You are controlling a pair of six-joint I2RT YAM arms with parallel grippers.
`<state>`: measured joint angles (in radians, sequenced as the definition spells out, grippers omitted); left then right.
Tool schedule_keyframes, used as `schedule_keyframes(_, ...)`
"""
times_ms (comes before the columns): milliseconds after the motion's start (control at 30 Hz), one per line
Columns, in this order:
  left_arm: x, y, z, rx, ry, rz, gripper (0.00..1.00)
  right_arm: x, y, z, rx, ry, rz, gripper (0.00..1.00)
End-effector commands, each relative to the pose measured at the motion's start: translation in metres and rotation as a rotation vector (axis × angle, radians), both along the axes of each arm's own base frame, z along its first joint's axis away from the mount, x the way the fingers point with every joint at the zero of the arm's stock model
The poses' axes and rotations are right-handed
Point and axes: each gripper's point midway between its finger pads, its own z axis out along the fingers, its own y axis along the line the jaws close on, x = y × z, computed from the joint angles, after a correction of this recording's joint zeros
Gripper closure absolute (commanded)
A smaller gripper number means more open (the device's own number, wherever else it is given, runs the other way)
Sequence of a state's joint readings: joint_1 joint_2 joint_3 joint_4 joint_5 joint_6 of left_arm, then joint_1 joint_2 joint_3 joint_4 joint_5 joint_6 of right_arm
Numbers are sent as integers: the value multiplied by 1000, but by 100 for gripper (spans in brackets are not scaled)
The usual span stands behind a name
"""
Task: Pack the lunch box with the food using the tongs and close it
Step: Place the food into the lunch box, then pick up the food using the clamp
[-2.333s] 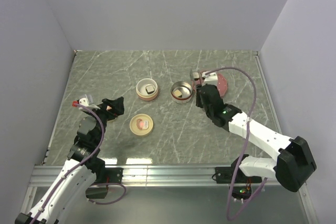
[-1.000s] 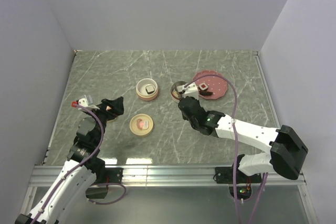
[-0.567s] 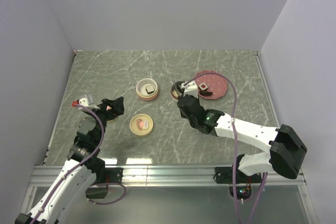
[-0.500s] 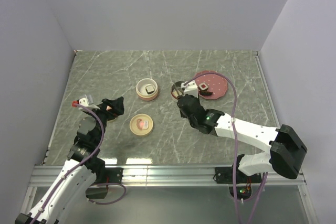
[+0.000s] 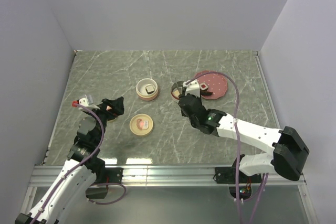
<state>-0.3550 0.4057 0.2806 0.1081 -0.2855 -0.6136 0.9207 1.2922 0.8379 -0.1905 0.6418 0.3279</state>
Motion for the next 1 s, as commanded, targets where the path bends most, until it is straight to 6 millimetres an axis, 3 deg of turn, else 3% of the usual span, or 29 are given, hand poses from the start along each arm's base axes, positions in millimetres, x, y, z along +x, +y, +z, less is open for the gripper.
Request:
schedule_keyframes(0, 0, -2, 8, -6, -32, -7, 0, 3, -10, 37, 69, -97, -74, 49)
schedule_keyframes(267, 0, -1, 7, -6, -32, -6, 0, -4, -53, 49, 94, -142, -174, 49)
schedule_keyframes(500, -1, -1, 9, -7, -35, -7, 1, -4, -80, 25, 111, -75, -241, 49)
schedule_keyframes(733, -1, -2, 8, -9, -36, -12, 1, -3, -97, 0, 141, -7, -303, 48)
schedule_keyframes(967, -2, -3, 9, -12, -41, -19, 1, -4, -92, -8, 186, 16, -270, 48)
